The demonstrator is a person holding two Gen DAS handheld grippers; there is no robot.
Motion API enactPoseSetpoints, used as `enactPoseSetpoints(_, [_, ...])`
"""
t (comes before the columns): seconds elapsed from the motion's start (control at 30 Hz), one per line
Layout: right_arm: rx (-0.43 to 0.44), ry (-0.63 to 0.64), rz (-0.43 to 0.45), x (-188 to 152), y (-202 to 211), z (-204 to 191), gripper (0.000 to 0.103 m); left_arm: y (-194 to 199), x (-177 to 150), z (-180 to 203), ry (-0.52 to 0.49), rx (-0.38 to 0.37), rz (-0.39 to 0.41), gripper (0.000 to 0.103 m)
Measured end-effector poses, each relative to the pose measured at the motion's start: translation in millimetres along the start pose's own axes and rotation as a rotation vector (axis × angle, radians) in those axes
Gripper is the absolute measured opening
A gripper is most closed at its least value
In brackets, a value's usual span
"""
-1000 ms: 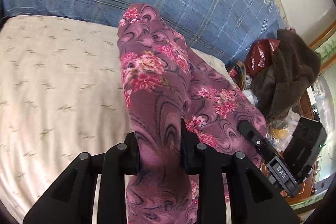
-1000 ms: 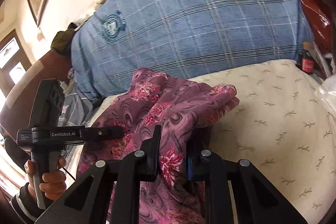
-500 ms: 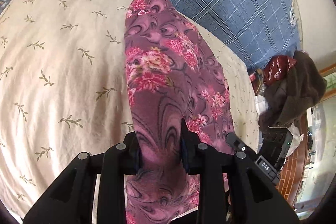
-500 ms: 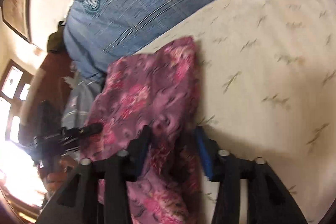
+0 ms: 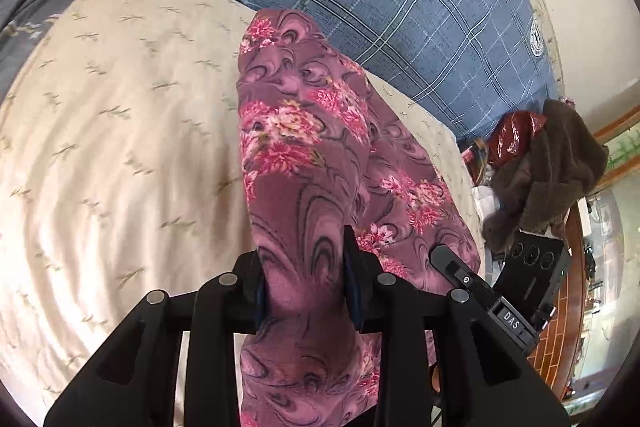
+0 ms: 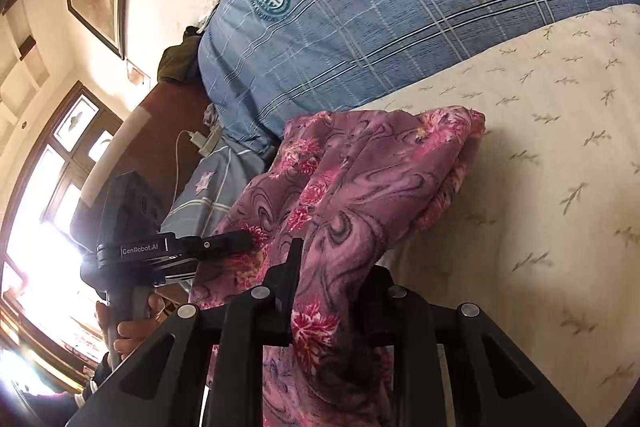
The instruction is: Fold small clothes
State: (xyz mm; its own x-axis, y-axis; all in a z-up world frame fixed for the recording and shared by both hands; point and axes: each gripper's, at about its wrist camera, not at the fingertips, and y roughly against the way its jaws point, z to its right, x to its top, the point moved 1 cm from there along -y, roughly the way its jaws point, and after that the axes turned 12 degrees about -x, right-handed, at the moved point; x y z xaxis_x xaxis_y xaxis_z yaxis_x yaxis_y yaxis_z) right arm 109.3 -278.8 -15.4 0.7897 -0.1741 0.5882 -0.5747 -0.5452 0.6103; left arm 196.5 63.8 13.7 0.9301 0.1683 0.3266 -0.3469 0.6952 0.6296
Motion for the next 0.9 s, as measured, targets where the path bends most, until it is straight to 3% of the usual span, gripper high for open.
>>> enactPoseSetpoints(0.1, [-0.063,0.017,-0.06,-15.8,-26.5,-1.9,0.024,-4.1,-11.7,-24.1,-0.014,0.095,-0.018,0.033])
enactPoseSetpoints(0.13, [-0.11,0.027,-0.09,-21.6,-35.9,-0.3,0.025,-9.5,-14.5,-35.8,-0.013,0.143,-0.036,0.042])
enactPoseSetpoints(0.17, [-0.167,0.051,-0.119,-27.9,-45.6,0.5,0.033,-12.7,-17.9,-47.6,0.003,0.162,-0.055,0.052])
enactPoseSetpoints(0.27, [-0.198,0.014,-0.098,-29.1,-33.0,3.1,0.041,4.1,-24.5,-57.0,0.022,0.105,-0.043,0.056])
enactPoseSetpoints(0.43, [-0.3,0.013,0.06,-1.3,9.2,-0.9,0.042,36.9,-4.5,-22.0,-0.148,0.11,0.079,0.06])
enactPoseSetpoints(0.5, [-0.31,0.086,0.086,10.1,2.3,-15.8,0.041,22.4,14.5,-3.3,-0.214,0.136,0.082,0.061])
enactPoseSetpoints(0.57, [-0.32,0.153,0.088,19.0,-15.6,-31.9,0.03,-6.9,33.8,8.9,-0.255,0.184,0.047,0.061])
enactPoseSetpoints(0.63, [-0.336,0.182,0.085,24.1,-28.7,-36.9,0.022,-35.0,48.0,9.0,-0.261,0.237,0.01,0.061])
enactPoseSetpoints(0.77, [-0.373,0.181,0.067,33.0,-56.2,-22.7,0.02,-80.0,69.6,-13.2,-0.249,0.346,-0.029,0.062])
enactPoseSetpoints(0.8, [-0.428,0.175,0.03,35.3,-71.3,-11.6,0.019,-87.4,72.7,-20.3,-0.235,0.367,-0.038,0.065])
enactPoseSetpoints(0.83, [-0.476,0.178,-0.01,34.1,-82.7,-2.3,0.016,-94.1,74.8,-30.7,-0.211,0.374,-0.054,0.076])
enactPoseSetpoints(0.9, [-0.446,0.179,-0.001,37.5,-85.0,5.6,0.015,-90.2,79.3,-46.0,-0.143,0.335,-0.045,0.08])
